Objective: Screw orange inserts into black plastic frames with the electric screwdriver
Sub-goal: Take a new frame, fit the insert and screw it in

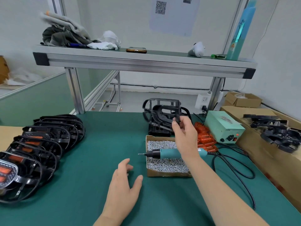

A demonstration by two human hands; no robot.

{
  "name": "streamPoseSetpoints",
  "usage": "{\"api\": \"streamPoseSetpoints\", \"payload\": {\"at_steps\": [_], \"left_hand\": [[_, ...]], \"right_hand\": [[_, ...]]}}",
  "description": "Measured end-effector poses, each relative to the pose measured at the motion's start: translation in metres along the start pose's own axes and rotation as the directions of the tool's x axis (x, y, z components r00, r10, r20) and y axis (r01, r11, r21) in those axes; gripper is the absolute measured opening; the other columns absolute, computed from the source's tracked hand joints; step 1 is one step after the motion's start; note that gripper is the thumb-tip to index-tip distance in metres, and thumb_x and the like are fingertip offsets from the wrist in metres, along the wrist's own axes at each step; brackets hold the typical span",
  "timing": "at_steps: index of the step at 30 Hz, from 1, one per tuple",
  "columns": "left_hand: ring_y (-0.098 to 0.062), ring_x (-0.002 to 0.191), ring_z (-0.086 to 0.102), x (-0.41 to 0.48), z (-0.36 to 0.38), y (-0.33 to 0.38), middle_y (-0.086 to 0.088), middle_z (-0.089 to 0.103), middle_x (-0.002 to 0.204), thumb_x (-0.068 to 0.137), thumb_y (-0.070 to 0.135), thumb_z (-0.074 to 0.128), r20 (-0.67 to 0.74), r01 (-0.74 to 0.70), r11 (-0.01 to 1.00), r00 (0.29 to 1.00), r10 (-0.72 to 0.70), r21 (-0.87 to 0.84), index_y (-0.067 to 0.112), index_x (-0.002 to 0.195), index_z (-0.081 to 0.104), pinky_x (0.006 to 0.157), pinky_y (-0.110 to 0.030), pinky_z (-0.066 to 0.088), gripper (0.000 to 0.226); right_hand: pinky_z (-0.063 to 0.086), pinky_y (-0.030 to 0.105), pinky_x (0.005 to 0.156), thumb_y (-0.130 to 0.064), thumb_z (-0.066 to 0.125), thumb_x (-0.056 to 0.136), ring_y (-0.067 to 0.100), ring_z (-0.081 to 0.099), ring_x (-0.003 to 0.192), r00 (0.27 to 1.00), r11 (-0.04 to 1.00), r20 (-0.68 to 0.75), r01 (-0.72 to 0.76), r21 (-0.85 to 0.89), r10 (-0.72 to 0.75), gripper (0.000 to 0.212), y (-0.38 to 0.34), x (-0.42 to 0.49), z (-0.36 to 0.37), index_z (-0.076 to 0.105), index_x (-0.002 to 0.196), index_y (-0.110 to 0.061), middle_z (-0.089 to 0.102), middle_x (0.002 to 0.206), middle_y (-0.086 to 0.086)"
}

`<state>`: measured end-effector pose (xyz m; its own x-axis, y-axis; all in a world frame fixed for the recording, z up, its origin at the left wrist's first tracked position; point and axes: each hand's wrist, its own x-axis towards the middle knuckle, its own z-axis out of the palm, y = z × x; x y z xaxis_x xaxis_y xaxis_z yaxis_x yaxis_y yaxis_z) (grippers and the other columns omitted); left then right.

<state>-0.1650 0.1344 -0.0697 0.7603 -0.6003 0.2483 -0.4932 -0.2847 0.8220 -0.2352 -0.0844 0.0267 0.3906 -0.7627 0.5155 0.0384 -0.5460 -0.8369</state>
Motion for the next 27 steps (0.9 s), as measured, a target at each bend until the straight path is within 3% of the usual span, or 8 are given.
{"api": "streamPoseSetpoints", "payload": {"at_steps": [5, 8, 11, 13, 16, 18, 22, 27], "left_hand": [[0.000, 0.109, 0.056, 0.000, -0.003, 0.005, 0.020, 0.058, 0.117, 0.094, 0.038, 0.057, -0.054, 0.056, 0.983, 0.996, -0.067, -0.174, 0.038, 0.132, 0.039, 0.090, -0.022, 0.040, 0.042], [0.006, 0.110, 0.053, 0.000, -0.008, 0.010, 0.029, 0.059, 0.111, 0.097, 0.044, 0.043, -0.057, 0.092, 0.956, 0.992, -0.112, -0.279, 0.048, 0.120, 0.042, 0.087, -0.013, 0.037, 0.023], [-0.001, 0.112, 0.056, 0.001, -0.010, 0.011, 0.023, 0.063, 0.113, 0.103, 0.042, 0.036, -0.072, 0.103, 0.927, 0.988, -0.138, -0.361, 0.040, 0.122, 0.048, 0.092, -0.020, 0.038, 0.023], [-0.006, 0.111, 0.058, 0.000, -0.012, 0.013, 0.015, 0.065, 0.115, 0.104, 0.047, 0.036, -0.105, 0.084, 0.909, 0.985, -0.138, -0.408, 0.034, 0.122, 0.053, 0.096, -0.027, 0.040, 0.028], [-0.011, 0.105, 0.058, 0.000, -0.014, 0.016, 0.008, 0.065, 0.109, 0.093, 0.054, 0.034, -0.164, 0.057, 0.898, 0.976, -0.142, -0.435, 0.030, 0.119, 0.056, 0.094, -0.027, 0.042, 0.041], [-0.014, 0.102, 0.059, 0.000, -0.014, 0.016, 0.010, 0.064, 0.107, 0.094, 0.052, 0.037, -0.178, 0.066, 0.903, 0.972, -0.154, -0.425, 0.030, 0.118, 0.055, 0.091, -0.027, 0.043, 0.038], [0.001, 0.090, 0.058, 0.001, -0.014, 0.014, 0.021, 0.063, 0.092, 0.101, 0.028, 0.054, -0.175, 0.072, 0.920, 0.973, -0.149, -0.384, 0.037, 0.109, 0.058, 0.078, -0.005, 0.040, 0.013], [-0.008, 0.081, 0.063, 0.003, -0.012, 0.009, 0.011, 0.069, 0.083, 0.091, 0.009, 0.065, -0.173, 0.055, 0.959, 0.979, -0.107, -0.280, 0.030, 0.087, 0.068, 0.077, -0.015, 0.046, 0.022]], "right_hand": [[0.041, 0.016, 0.064, -0.016, 0.059, 0.101, 0.003, 0.050, 0.069, 0.940, 0.888, 0.103, -0.342, 0.308, 0.326, 0.013, -0.003, -0.044, -0.005, 0.069, 0.093, -0.019, 0.061, 0.076, -0.012], [0.032, 0.011, 0.048, -0.012, 0.057, 0.101, 0.001, 0.041, 0.054, 0.895, 0.821, 0.165, -0.447, 0.356, 0.415, 0.017, -0.006, -0.067, -0.014, 0.066, 0.087, -0.015, 0.053, 0.073, -0.004], [0.031, 0.008, 0.043, -0.007, 0.054, 0.101, -0.001, 0.044, 0.046, 0.864, 0.774, 0.217, -0.504, 0.383, 0.455, 0.018, -0.012, -0.086, -0.025, 0.066, 0.088, -0.011, 0.056, 0.066, -0.007], [0.031, 0.008, 0.041, -0.006, 0.055, 0.099, -0.001, 0.045, 0.045, 0.846, 0.767, 0.238, -0.534, 0.356, 0.477, 0.017, -0.012, -0.098, -0.031, 0.066, 0.087, -0.010, 0.056, 0.062, -0.011], [0.028, 0.009, 0.040, -0.005, 0.056, 0.097, 0.000, 0.041, 0.044, 0.825, 0.772, 0.286, -0.561, 0.298, 0.488, 0.018, -0.008, -0.115, -0.036, 0.064, 0.083, -0.012, 0.052, 0.059, -0.011], [0.028, 0.009, 0.040, -0.003, 0.056, 0.097, 0.000, 0.041, 0.045, 0.806, 0.761, 0.314, -0.584, 0.281, 0.503, 0.021, -0.006, -0.125, -0.038, 0.065, 0.081, -0.012, 0.053, 0.060, -0.008], [0.028, 0.010, 0.039, 0.000, 0.054, 0.096, 0.000, 0.041, 0.045, 0.774, 0.750, 0.354, -0.617, 0.236, 0.525, 0.023, -0.003, -0.134, -0.041, 0.065, 0.079, -0.010, 0.051, 0.056, -0.010], [0.029, 0.021, 0.045, -0.008, 0.058, 0.095, 0.009, 0.036, 0.051, 0.796, 0.829, 0.344, -0.553, 0.081, 0.498, 0.024, 0.001, -0.139, -0.048, 0.048, 0.075, 0.001, 0.041, 0.060, -0.002]]}}
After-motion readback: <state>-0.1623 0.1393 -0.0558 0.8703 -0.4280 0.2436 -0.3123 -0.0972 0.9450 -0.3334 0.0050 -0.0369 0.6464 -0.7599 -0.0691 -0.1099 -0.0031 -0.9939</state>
